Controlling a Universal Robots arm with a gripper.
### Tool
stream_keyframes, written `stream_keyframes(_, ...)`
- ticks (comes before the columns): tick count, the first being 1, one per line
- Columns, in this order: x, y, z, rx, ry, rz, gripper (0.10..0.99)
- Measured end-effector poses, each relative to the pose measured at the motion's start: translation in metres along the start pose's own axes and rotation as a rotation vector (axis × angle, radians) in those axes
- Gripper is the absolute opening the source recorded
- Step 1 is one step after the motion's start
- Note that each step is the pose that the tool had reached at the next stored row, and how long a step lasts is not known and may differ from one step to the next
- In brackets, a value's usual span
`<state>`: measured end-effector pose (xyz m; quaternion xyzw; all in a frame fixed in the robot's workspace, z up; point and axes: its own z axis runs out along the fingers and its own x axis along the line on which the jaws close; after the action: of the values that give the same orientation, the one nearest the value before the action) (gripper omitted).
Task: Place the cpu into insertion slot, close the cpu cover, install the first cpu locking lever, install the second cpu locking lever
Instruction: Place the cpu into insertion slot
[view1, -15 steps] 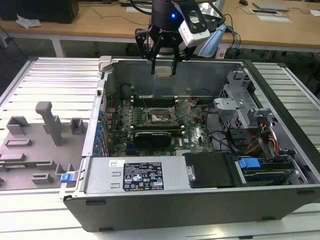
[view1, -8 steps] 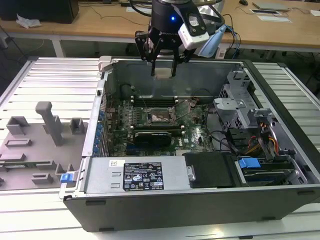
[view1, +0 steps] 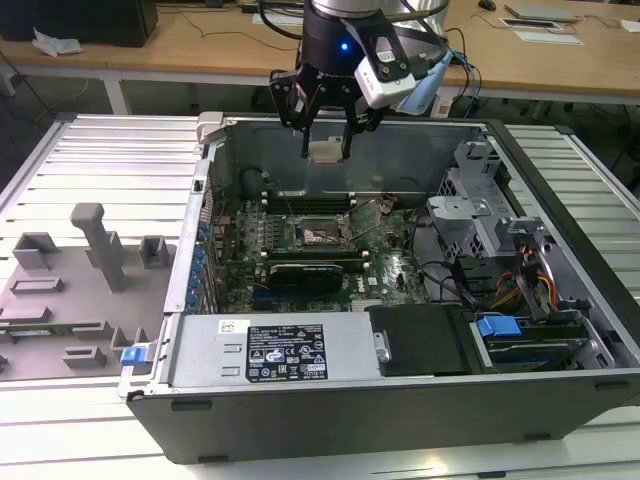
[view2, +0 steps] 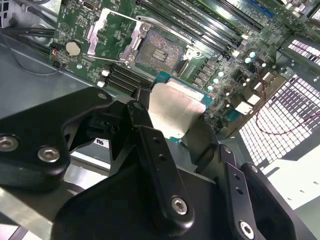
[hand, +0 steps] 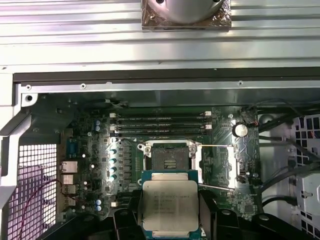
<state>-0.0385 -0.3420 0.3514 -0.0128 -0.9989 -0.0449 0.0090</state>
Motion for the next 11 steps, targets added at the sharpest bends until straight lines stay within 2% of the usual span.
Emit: stream_keyframes(11, 0.0009, -0.0009, 0.0095, 0.000, -0.0002, 0.000, 0.537)
